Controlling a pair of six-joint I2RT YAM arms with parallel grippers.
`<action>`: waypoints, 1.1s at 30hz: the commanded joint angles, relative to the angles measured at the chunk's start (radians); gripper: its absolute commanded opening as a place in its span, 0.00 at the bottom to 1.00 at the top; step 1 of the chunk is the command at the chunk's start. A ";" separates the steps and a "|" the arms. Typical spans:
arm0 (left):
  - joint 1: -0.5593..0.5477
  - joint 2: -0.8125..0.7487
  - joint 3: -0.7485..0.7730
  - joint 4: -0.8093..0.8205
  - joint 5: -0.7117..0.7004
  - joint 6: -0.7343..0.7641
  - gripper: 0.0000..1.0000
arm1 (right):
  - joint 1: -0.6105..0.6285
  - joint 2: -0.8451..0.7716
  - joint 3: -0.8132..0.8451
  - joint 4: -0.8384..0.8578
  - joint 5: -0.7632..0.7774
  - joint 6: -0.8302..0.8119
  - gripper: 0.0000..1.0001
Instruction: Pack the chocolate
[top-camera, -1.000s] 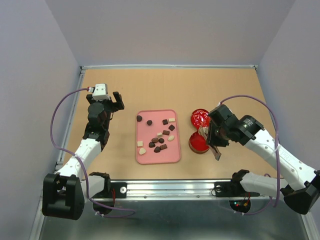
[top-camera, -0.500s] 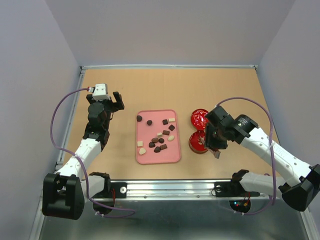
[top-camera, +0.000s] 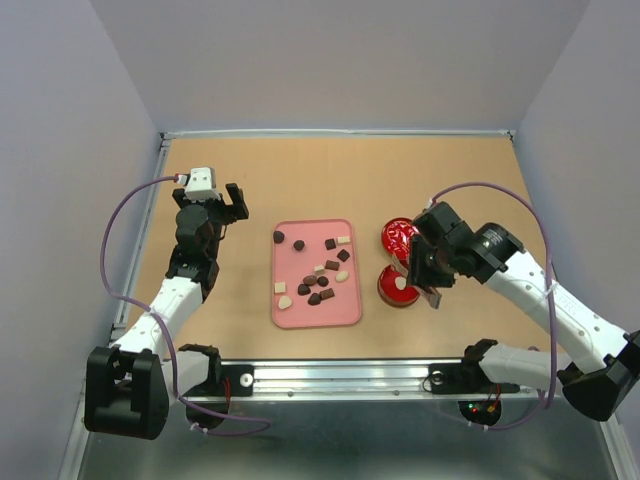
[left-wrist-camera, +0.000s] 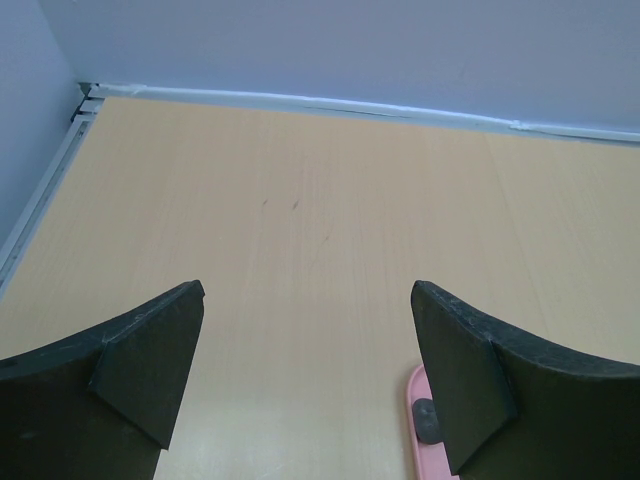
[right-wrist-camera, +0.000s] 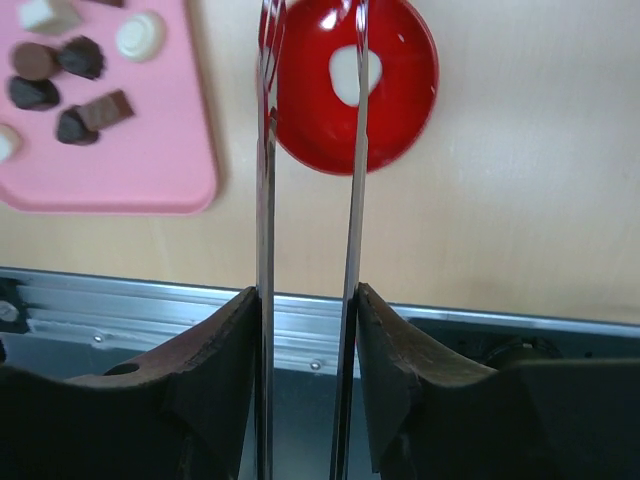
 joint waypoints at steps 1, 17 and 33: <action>0.006 -0.009 -0.001 0.041 -0.008 0.001 0.96 | 0.005 0.022 0.149 0.074 0.031 -0.086 0.46; 0.006 -0.029 -0.007 0.033 -0.017 0.004 0.96 | 0.005 0.304 0.242 0.369 -0.112 -0.303 0.45; 0.006 -0.012 -0.001 0.030 -0.014 0.004 0.96 | 0.011 0.421 0.245 0.474 -0.238 -0.315 0.49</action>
